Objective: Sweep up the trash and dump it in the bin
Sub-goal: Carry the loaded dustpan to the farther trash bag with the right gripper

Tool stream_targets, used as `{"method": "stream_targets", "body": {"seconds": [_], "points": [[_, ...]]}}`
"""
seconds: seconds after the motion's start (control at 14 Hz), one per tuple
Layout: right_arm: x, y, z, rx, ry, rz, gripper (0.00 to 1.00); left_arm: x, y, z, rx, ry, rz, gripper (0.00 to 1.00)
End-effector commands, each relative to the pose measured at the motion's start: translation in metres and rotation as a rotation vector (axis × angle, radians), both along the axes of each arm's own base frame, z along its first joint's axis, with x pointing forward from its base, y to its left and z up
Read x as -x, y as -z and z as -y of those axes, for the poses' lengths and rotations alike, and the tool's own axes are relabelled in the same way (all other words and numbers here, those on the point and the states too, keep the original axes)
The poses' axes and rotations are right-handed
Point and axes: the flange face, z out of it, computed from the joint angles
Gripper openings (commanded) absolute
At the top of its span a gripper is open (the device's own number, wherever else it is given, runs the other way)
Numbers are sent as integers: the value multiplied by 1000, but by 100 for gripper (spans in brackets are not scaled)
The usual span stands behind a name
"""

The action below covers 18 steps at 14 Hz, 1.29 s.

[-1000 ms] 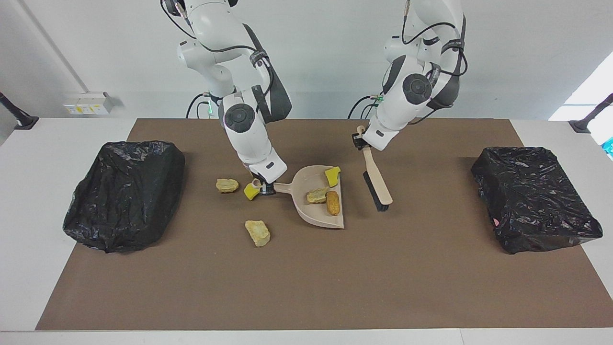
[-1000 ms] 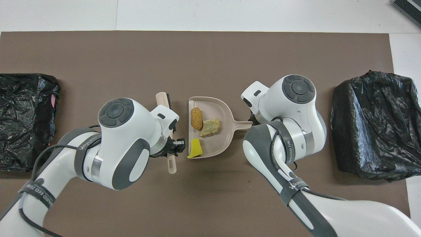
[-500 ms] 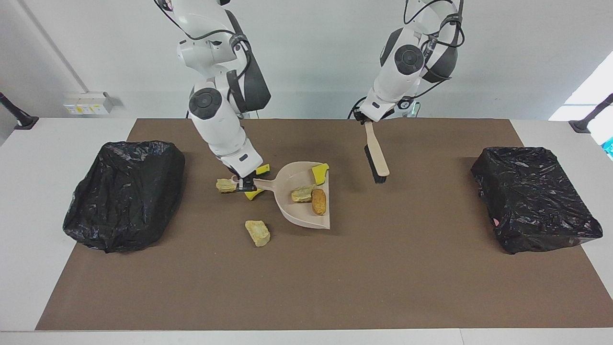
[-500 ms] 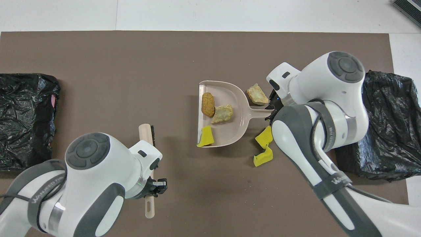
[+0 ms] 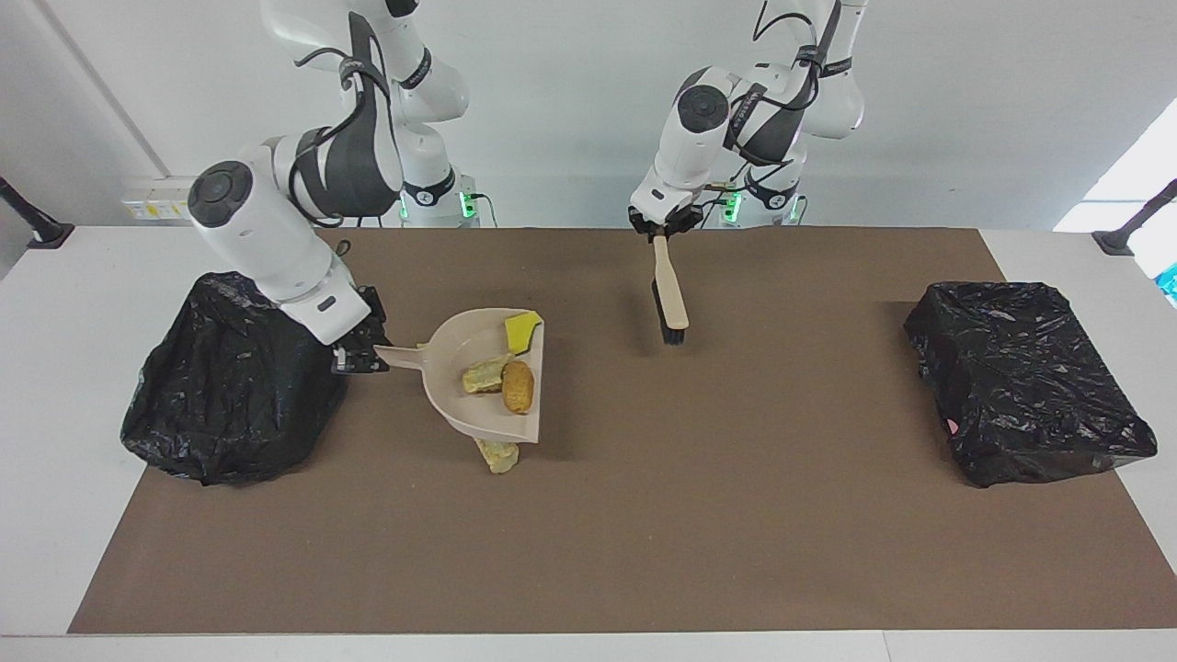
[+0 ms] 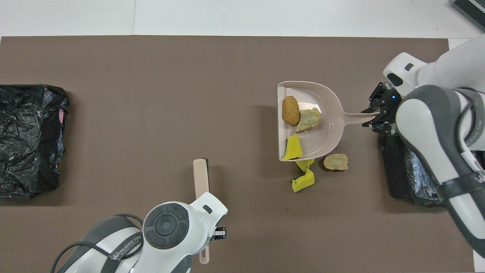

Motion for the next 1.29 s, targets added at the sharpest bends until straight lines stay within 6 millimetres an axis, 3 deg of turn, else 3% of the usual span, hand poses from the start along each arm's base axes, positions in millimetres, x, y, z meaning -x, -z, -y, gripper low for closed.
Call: {"method": "stream_targets", "body": {"seconds": [0.0,0.07,0.29,0.64,0.86,1.0,1.21], "points": [[6,-5,48,-18,-25,-7,0,17,16,5,-9,11,1,0],[8,-8,72,-13,-22,-1,0,19,23,2,-11,6,2,0],[18,-47,131,79,-31,18,0,22,42,-4,-10,-7,16,0],[67,-116,208,270,26,51,0,21,47,-4,-14,-34,8,0],[94,-121,261,331,68,25,0,20,52,-4,-17,-45,2,2],[107,-123,280,423,81,-9,0,19,52,-4,-12,-45,8,43],[116,-120,283,603,108,-51,0,20,52,-4,-14,-44,4,78]]}}
